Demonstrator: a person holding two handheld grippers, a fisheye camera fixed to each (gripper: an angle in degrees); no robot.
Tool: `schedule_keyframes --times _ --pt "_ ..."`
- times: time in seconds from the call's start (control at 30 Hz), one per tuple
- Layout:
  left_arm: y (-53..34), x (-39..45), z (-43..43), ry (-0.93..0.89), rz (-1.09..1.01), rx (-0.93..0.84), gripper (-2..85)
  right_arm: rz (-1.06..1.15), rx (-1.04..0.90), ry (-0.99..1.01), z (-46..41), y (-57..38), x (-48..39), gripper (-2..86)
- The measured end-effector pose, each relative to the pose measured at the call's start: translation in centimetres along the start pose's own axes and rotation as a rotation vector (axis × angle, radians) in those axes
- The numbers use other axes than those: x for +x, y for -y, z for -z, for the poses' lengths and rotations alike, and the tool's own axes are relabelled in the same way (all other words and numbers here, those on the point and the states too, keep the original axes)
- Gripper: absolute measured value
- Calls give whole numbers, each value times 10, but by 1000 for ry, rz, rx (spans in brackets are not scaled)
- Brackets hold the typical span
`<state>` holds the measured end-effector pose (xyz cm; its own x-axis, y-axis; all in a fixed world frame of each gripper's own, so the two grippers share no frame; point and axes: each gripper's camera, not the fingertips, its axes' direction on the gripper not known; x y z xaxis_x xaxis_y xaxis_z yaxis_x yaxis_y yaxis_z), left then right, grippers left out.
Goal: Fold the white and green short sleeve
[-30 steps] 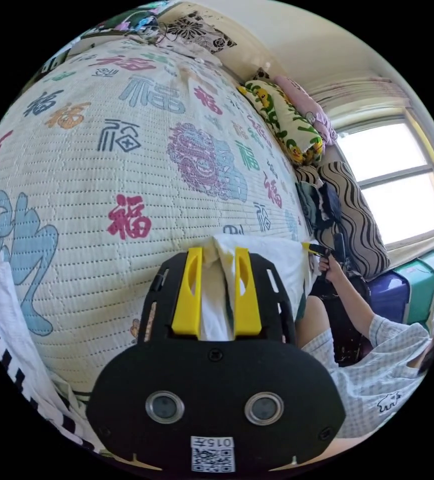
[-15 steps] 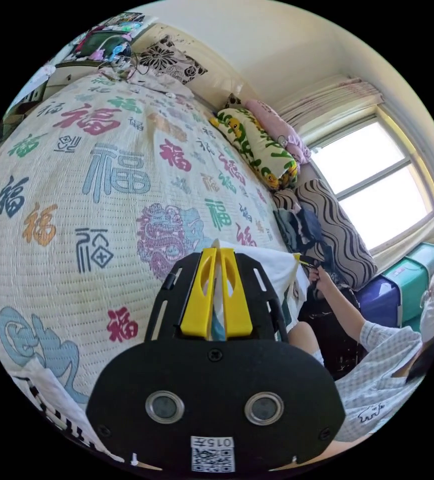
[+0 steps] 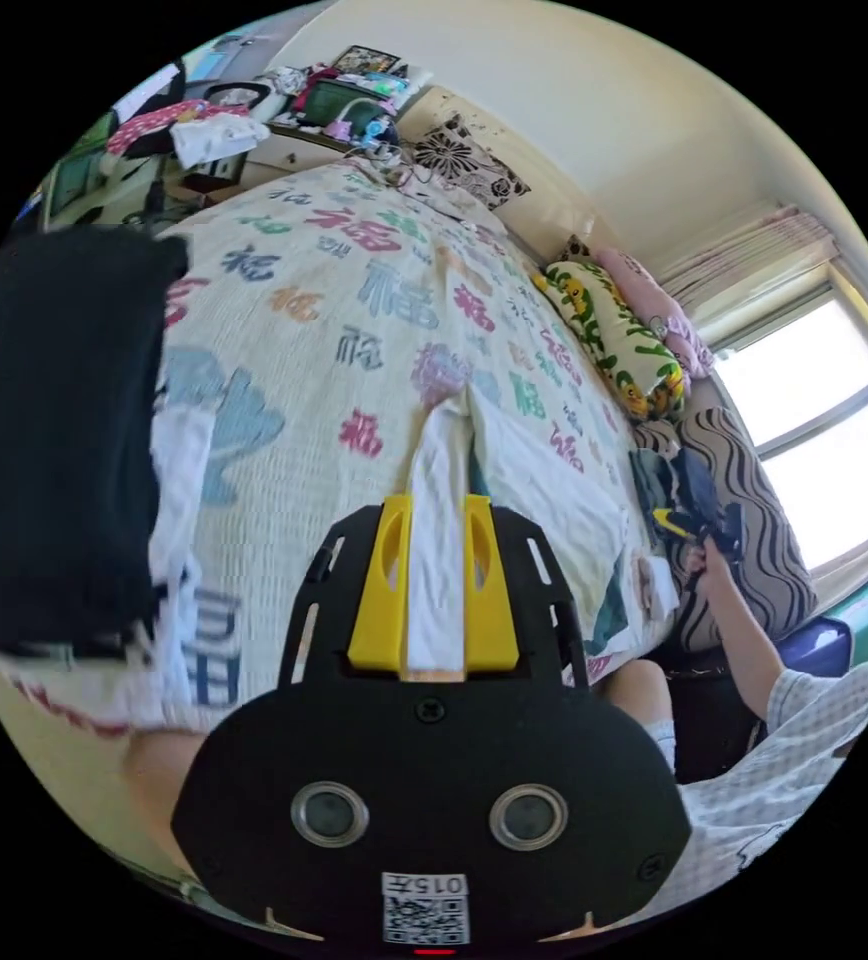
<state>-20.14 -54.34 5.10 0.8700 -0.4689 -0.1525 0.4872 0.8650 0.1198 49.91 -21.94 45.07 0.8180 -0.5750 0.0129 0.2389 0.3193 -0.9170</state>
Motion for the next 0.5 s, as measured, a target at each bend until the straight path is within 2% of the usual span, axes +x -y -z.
schedule_keyframes --times 0.2,0.37,0.5 --pt "-111 -1 3 193 134 61 99 346 -134 48 -114 30 -173 52" --pt "-146 -13 -12 148 192 41 95 576 -292 12 -232 49 -323 65" --pt "-158 -21 -13 104 199 45 83 635 -351 -68 -306 63 -394 78"
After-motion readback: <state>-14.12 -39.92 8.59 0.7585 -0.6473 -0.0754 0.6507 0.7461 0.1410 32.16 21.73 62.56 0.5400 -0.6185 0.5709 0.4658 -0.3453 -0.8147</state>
